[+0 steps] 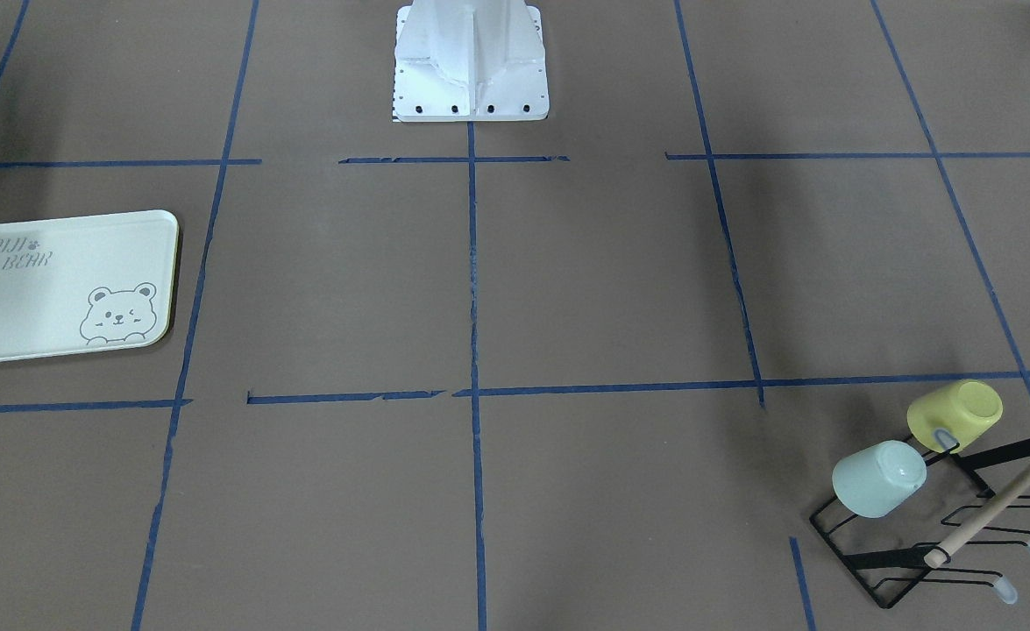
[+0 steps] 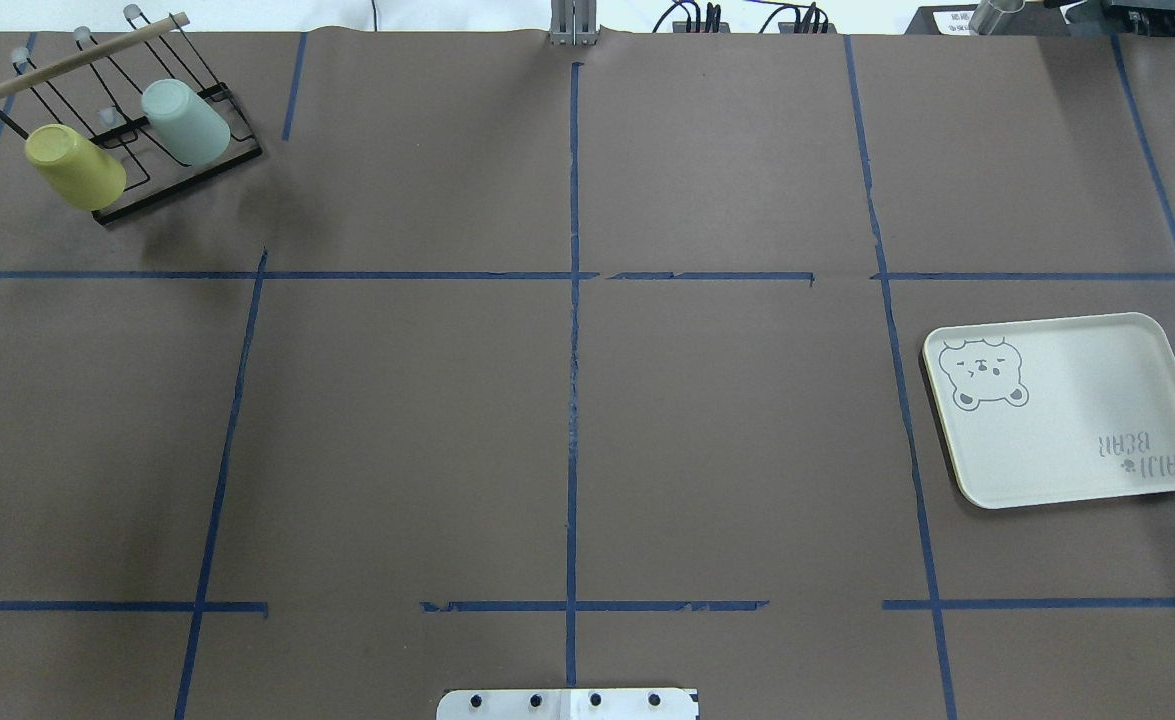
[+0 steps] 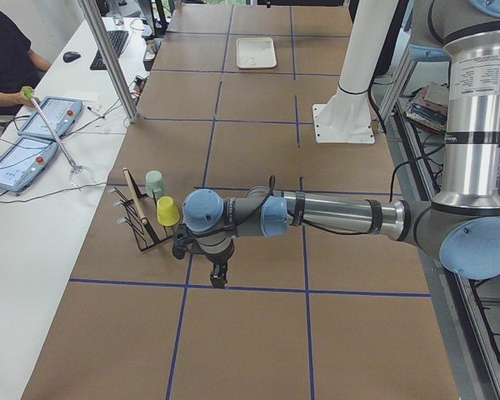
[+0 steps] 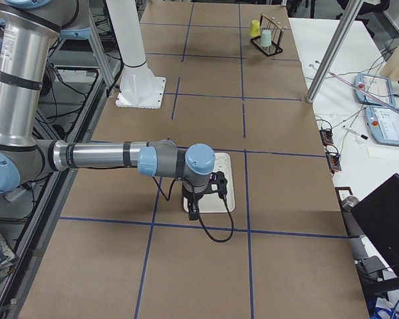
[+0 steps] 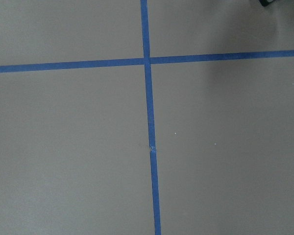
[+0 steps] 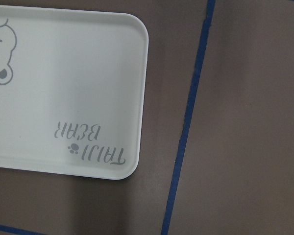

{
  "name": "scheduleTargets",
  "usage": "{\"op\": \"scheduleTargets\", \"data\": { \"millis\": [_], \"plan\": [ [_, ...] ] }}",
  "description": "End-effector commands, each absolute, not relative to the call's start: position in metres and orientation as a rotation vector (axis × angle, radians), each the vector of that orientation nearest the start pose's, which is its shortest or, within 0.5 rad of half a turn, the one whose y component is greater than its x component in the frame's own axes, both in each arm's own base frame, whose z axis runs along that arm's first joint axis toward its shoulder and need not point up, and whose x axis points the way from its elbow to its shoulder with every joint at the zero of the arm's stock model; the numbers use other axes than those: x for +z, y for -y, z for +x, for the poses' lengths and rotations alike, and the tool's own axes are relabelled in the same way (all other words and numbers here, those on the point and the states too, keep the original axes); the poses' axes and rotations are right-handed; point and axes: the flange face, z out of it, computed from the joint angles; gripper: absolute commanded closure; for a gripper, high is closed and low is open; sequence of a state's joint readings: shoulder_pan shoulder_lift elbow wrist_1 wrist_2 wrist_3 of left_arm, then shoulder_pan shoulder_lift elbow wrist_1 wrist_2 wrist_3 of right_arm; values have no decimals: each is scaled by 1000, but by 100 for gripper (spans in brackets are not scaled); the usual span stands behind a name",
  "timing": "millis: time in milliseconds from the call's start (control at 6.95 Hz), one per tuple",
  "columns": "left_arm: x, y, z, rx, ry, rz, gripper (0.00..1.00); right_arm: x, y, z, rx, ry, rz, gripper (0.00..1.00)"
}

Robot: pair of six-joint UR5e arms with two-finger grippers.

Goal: Left arm grabs green cup and hands to right arm on tray

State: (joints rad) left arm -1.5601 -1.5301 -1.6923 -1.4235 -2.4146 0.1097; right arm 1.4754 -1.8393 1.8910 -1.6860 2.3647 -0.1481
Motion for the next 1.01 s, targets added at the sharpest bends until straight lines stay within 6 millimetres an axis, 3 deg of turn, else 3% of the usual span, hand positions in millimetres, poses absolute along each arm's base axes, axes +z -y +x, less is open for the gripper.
{"op": "scheduleTargets", "data": {
  "millis": [0,719,863],
  "plan": [
    [627,467,-50,106,-843,0,0,628,378,26,-203,797,-39,0],
    [625,468,-49,113,-828,5,0,627,378,26,-203,798,-39,0],
    [622,469,-41,132,-828,4,0,627,378,26,-203,798,-39,0]
  ]
}}
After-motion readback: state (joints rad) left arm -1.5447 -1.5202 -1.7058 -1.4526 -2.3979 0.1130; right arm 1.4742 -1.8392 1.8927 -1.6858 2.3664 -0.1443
